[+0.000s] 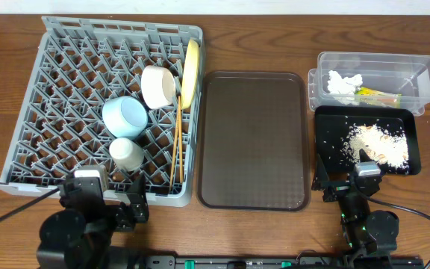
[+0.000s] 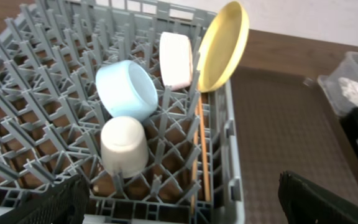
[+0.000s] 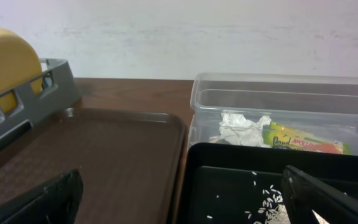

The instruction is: Sort waste into correct bins and load items into the dishwasher

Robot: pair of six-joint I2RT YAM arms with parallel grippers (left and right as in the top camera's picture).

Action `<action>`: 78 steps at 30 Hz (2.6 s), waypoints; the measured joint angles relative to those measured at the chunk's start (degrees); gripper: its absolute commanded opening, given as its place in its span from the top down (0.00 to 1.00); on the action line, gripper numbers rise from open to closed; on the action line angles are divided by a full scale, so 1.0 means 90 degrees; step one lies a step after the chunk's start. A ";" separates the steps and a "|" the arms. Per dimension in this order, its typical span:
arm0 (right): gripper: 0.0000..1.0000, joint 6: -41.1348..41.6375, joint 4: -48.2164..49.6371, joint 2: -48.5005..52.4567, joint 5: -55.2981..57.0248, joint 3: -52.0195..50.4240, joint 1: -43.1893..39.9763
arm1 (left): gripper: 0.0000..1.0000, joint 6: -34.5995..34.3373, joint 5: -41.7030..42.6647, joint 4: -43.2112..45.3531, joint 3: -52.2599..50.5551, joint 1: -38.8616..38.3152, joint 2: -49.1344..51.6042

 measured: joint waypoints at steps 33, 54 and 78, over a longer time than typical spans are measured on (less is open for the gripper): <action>0.01 0.0000 0.0000 0.0010 -0.0019 0.0000 0.0000 | 0.03 0.0311 -0.0095 0.5748 -0.5238 0.0148 -0.2018; 0.01 0.0000 0.0000 0.0010 -0.0019 0.0000 0.0000 | 0.03 0.0313 -0.0095 0.5748 -0.5238 0.0148 -0.2018; 0.01 0.0000 0.0000 0.0010 -0.0019 0.0000 0.0000 | 0.03 0.0313 -0.0095 0.5748 -0.5238 0.0148 -0.2018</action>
